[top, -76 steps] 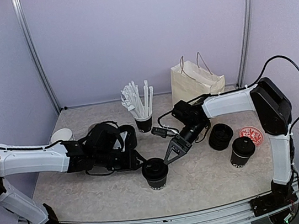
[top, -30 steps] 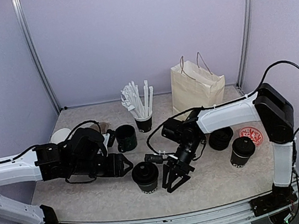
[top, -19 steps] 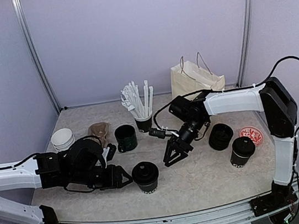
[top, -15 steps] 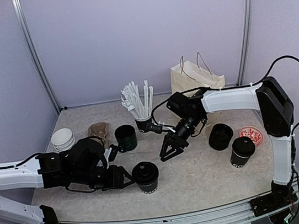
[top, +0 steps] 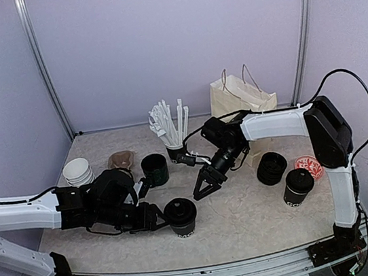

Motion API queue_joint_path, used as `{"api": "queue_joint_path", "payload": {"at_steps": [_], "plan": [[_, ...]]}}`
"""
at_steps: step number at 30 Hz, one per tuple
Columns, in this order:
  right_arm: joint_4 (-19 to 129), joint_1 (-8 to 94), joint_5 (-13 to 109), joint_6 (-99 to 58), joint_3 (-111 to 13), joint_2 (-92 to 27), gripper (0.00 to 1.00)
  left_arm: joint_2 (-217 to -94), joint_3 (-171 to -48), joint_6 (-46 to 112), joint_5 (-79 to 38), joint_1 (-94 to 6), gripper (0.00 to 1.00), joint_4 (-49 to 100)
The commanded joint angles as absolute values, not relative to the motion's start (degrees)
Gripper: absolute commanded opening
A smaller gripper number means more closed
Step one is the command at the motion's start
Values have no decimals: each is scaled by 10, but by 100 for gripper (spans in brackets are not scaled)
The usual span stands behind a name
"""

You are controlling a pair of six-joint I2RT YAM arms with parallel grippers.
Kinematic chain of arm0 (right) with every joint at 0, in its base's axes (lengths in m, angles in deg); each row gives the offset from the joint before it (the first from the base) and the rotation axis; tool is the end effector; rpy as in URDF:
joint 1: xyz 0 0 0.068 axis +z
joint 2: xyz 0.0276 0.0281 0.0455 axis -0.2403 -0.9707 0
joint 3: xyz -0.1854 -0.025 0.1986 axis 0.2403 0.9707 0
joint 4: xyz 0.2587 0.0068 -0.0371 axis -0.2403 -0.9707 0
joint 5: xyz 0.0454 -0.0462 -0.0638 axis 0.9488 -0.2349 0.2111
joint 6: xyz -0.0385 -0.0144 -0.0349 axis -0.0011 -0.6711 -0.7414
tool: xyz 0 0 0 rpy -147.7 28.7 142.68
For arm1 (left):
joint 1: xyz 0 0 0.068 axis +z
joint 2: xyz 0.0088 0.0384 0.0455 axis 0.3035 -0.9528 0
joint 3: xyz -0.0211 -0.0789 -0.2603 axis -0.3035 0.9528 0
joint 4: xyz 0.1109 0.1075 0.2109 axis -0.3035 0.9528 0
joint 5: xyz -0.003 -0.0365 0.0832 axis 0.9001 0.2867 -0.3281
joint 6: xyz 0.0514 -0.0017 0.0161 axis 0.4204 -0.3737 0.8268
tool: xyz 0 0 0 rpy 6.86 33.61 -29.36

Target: Pack the takeout coffee

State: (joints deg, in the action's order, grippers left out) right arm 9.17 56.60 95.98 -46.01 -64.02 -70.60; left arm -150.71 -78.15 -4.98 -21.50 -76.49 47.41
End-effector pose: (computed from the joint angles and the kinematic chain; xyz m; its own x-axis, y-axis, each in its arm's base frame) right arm 0.2868 0.3043 0.1869 -0.5006 -0.7095 -0.4959 -0.7390 0.0519 0.6717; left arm 0.1231 -0.2122 0.2107 -0.9306 0.0902 -0.3547 0.2882 0.7778 -0.5585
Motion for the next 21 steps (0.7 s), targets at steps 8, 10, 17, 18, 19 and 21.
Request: {"api": "queue_joint_path", "payload": {"at_steps": [8,10,17,18,19,21], "plan": [[72,574,1005,-453,-677,-744,49,-1520,-771,-21,-200,-739,55,464],[69,576,1007,-454,-675,-747,50,-1525,-771,-19,-197,-739,55,462],[69,584,989,-449,-664,-752,50,-1543,-767,-17,-197,-736,54,464],[69,587,978,-445,-663,-754,50,-1546,-764,-17,-199,-733,54,470],[68,591,964,-442,-663,-756,50,-1551,-762,-17,-202,-731,53,478],[73,597,926,-434,-658,-759,50,-1564,-760,-12,-214,-729,51,499]]}}
